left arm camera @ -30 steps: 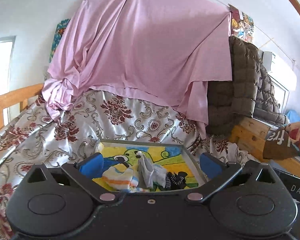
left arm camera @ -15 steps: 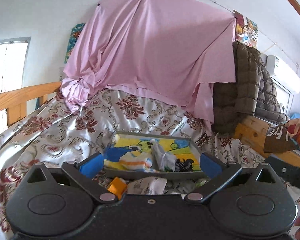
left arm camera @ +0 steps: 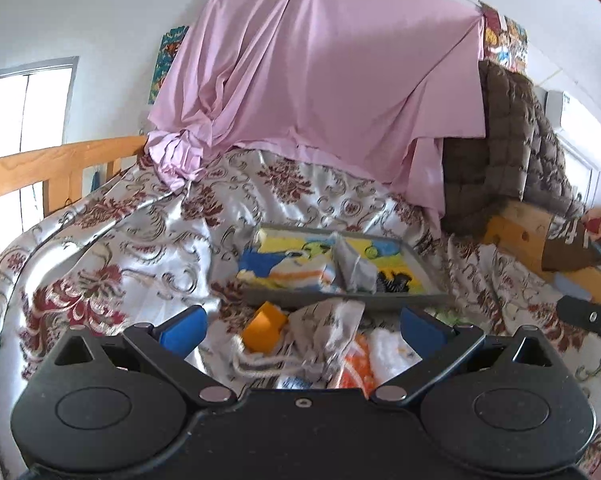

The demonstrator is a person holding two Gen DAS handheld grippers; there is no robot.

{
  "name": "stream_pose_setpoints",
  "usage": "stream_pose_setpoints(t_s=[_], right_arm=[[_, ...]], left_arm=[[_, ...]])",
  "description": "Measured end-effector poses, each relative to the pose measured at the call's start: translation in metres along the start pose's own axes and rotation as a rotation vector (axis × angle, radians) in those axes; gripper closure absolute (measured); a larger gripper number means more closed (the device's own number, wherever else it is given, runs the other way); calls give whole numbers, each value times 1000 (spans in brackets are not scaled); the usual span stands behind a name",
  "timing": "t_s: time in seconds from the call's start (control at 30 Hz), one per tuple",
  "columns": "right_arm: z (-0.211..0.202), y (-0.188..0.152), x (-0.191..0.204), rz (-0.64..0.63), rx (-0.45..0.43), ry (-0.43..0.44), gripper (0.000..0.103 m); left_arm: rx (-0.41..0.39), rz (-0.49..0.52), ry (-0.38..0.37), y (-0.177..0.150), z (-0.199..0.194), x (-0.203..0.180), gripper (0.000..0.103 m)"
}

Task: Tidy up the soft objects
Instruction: 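Withdraw both open tools from the tray toward the pile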

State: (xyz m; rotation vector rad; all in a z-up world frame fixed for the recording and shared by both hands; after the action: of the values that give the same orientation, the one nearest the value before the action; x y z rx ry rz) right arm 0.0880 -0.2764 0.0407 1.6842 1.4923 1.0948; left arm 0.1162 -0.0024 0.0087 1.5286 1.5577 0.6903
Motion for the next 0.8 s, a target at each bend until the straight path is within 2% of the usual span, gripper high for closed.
stream_pose_setpoints(t_s=[0.23, 0.43, 0.8], right_arm=[[7, -14, -1, 22, 85, -33, 0], [23, -32, -8, 94, 227, -31, 0], [38, -47, 12, -22, 332, -53, 0]], left_arm=[[99, 6, 47, -17, 10, 7, 1], [192, 18, 62, -29, 23, 7, 1], [266, 69, 87, -41, 31, -1, 1]])
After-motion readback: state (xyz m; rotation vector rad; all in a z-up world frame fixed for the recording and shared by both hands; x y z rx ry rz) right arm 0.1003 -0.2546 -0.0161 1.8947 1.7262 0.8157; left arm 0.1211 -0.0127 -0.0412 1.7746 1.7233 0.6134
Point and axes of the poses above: each gripper's, at about its wrist camera, not at the fingertips, and z roughly the way its jaws point, x to its left, y to its top, the point moved 6 cm from there along z, roughly the way its jaws point, and after that the axes turned 12 degrees about x, right-handed, at the moved point
